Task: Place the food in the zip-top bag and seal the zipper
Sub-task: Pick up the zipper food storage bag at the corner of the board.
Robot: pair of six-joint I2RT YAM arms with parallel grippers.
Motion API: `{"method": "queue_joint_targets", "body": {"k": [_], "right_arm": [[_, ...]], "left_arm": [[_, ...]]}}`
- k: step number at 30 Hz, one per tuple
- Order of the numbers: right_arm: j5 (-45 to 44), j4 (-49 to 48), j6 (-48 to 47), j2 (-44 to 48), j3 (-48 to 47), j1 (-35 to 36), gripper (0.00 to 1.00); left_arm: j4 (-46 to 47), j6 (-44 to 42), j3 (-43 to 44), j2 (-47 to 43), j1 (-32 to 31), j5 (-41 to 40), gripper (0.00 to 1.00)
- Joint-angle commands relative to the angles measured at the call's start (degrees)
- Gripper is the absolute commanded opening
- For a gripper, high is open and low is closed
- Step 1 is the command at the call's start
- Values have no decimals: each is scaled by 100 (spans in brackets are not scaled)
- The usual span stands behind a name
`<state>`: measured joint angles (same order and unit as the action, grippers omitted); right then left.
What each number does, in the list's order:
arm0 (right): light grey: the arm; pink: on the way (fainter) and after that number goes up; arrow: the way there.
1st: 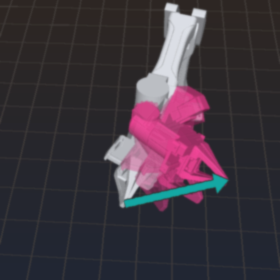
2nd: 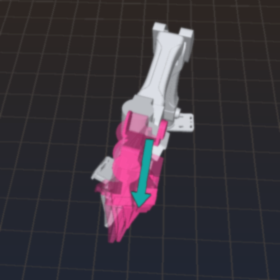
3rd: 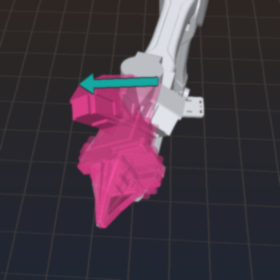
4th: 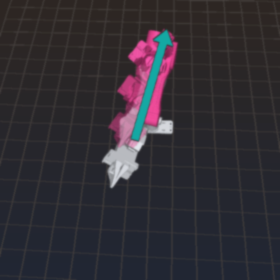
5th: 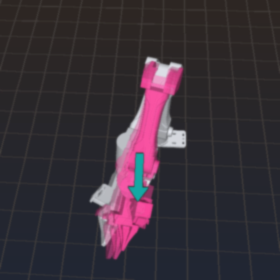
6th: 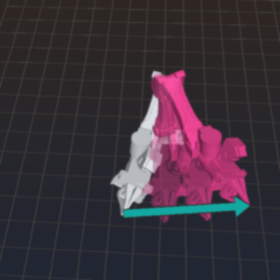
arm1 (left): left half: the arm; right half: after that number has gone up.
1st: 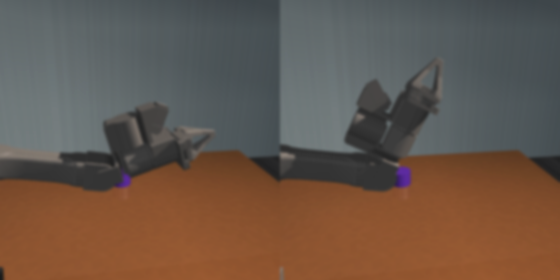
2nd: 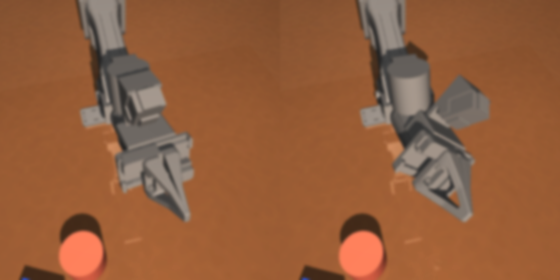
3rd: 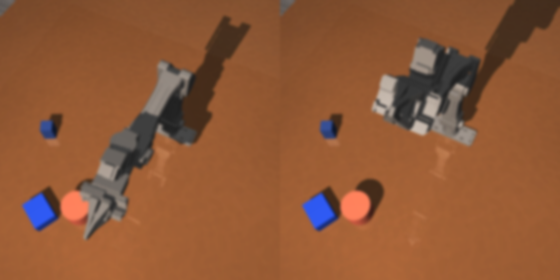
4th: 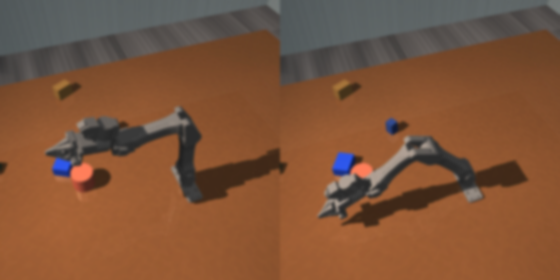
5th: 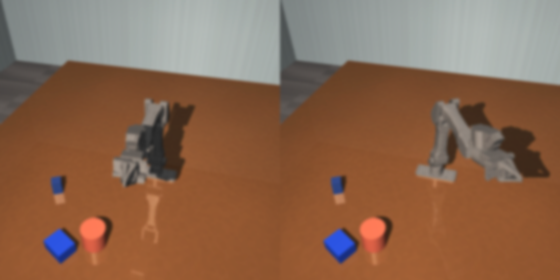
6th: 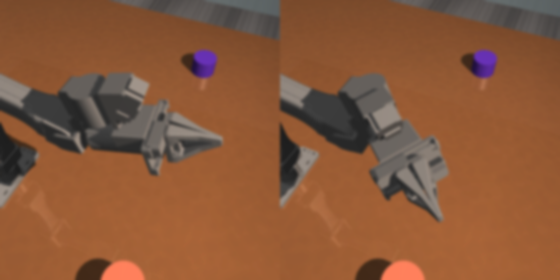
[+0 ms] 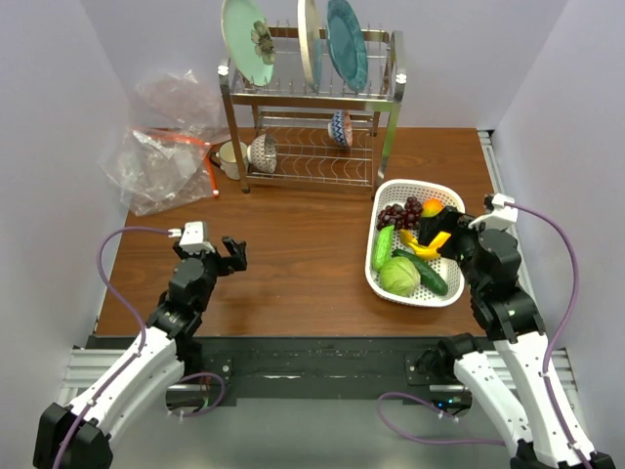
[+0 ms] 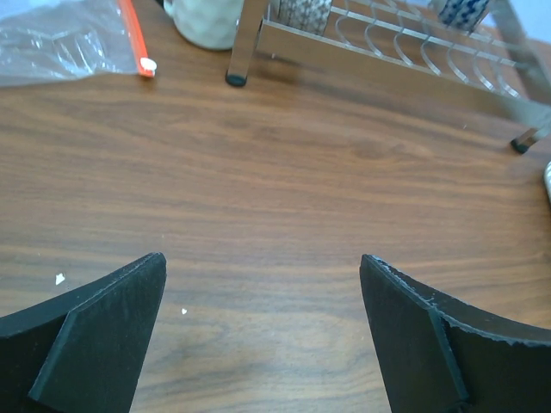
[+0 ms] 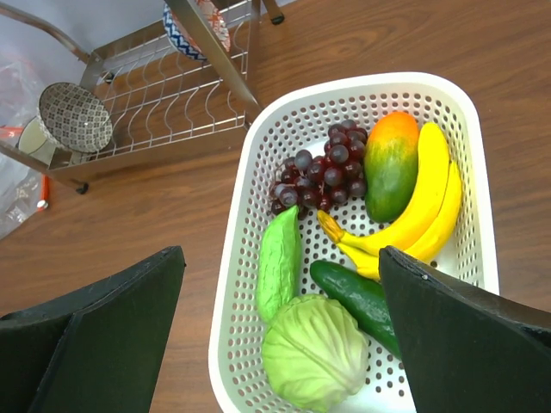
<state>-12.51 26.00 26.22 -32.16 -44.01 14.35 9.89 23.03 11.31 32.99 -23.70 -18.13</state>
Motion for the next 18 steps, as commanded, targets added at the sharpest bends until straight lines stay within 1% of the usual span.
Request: {"method": "queue_joint_targets", "body": {"k": [1,2,4,5,6,7,8,9,10,12,13,15,16,17,18], "right_arm": [[-268,273,313,131,85,-2,99],[-339,335,436,166,85,-2,99],[-156,292,376,263,94,-11,99],[-7,283,288,289,86,-2,99],[290,248,253,324,94,-2,99],[328,143,252,368,146,-2,99],[381,99,252,438,182,-11,99],[425,46,261,465,226,-2,99],[434,-24,287,457,313,-11,99],[504,-33,305,413,349,-2,99],[574,1,296,378,340,-2,99],[636,28,226,246,314,-2,99],[680,45,217,176,262,-2,99],[724,72,182,132,226,-2,99],[759,89,156,1,191,-11,99]], "left_arm": [[391,18,73,102,-11,-50,99],[365,26,90,111,-11,-85,100],[216,210,178,181,-11,-435,100],[-72,333,248,216,-11,-620,100],[-301,465,353,312,-11,-1013,100],[-512,788,580,365,-11,-1174,100],[-845,983,678,461,-11,-1288,100],[-970,1167,766,532,-11,-1377,100],[-1198,1526,994,585,-11,-1386,100],[-1524,1801,1276,821,-3,-1360,100],[-1673,2028,1669,936,6,-1395,100],[-2191,2205,2154,1305,146,-1482,100],[-2376,2345,2652,1454,242,-1492,100],[-2691,2382,2909,1760,365,-1466,100],[-2798,2391,3147,1911,671,-1352,99]]}}
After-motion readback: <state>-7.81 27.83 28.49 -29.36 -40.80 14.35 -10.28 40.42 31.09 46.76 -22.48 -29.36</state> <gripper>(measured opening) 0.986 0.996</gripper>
